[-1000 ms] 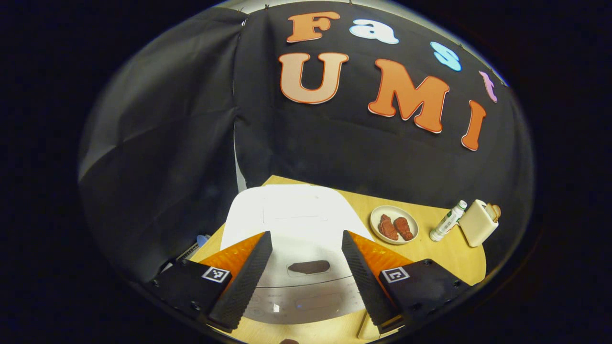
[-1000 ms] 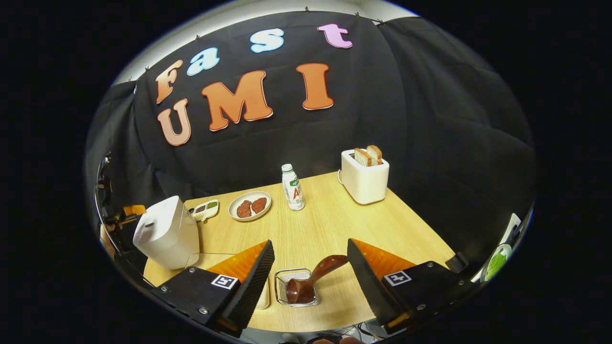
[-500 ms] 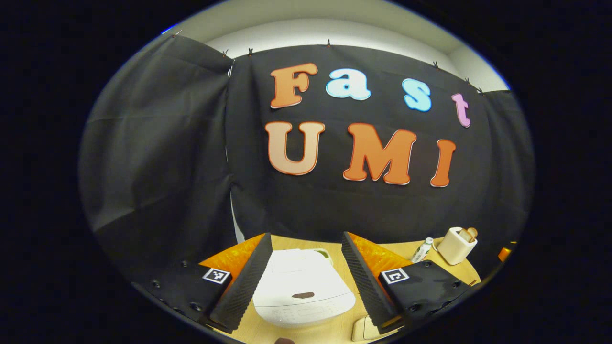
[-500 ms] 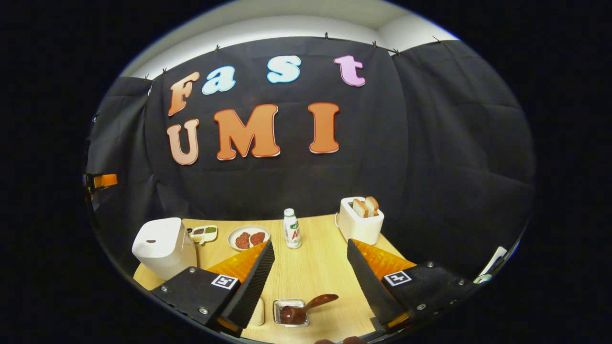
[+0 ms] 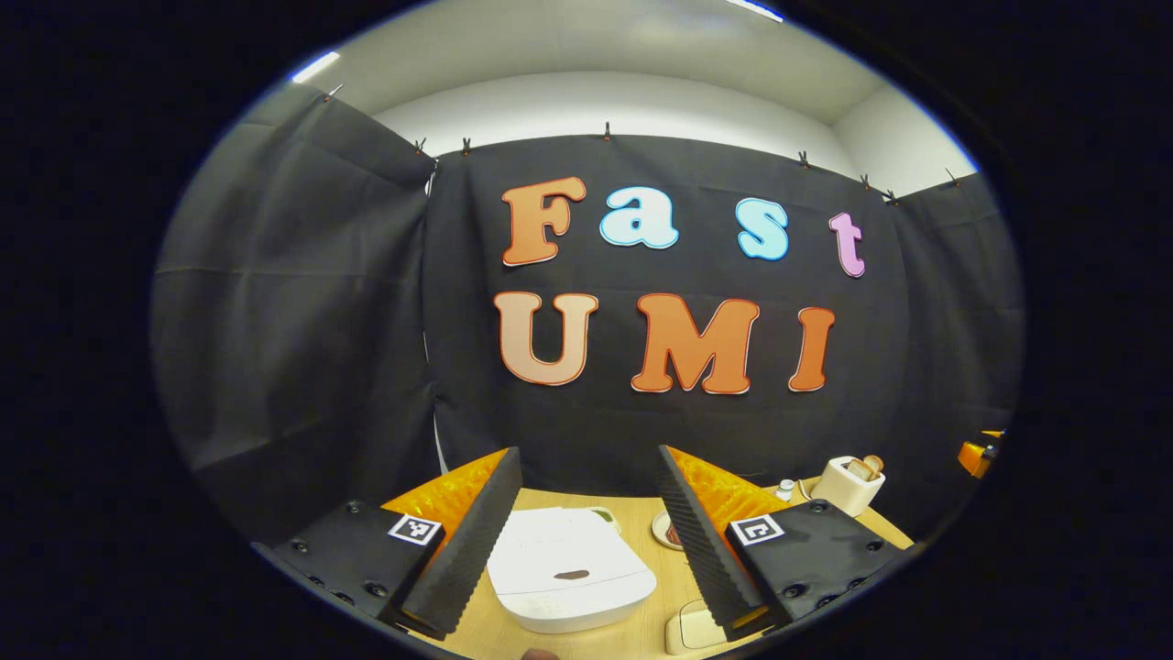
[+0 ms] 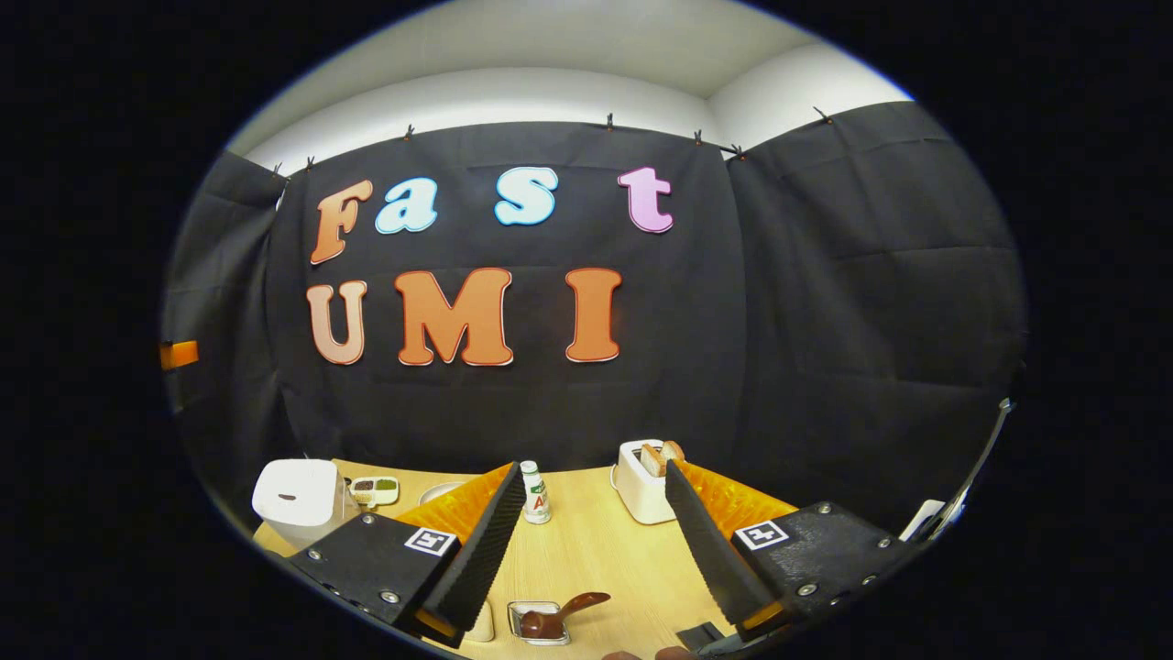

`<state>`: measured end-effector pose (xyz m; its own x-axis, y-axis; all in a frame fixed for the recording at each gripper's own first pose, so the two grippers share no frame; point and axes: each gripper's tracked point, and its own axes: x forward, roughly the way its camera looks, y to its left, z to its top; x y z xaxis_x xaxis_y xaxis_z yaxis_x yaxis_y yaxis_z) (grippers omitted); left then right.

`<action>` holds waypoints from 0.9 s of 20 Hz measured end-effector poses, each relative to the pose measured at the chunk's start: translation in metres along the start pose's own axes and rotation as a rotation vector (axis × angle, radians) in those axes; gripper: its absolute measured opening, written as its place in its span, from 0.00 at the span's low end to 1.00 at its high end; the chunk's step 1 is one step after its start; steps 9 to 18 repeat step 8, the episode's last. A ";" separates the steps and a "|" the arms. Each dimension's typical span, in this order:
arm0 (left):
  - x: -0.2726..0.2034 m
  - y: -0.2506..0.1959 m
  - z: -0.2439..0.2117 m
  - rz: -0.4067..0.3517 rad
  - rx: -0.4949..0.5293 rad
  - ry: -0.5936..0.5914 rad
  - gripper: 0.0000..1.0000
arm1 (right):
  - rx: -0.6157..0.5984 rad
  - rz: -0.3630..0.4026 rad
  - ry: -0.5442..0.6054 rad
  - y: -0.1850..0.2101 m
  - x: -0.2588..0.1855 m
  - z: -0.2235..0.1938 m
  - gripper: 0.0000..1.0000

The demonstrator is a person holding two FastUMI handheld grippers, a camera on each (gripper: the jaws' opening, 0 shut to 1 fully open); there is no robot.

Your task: Close the left gripper, press the button to open the rice cooker; take a wooden spoon from the chopstick holder with the right hand, scoop a spoonful of rice and pour it into the rice cooker, then put the wooden spoon back into the chopstick holder.

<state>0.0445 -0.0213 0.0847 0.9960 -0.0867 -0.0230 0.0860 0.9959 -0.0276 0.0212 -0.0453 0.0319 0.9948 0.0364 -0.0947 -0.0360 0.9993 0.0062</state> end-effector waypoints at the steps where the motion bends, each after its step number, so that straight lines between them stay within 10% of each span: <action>1: 0.001 -0.001 0.001 -0.004 0.002 -0.004 0.99 | 0.007 -0.007 0.001 -0.002 -0.002 -0.001 0.95; 18: 0.000 0.010 0.003 0.020 0.001 -0.011 1.00 | 0.031 -0.025 0.018 -0.001 -0.012 -0.012 0.95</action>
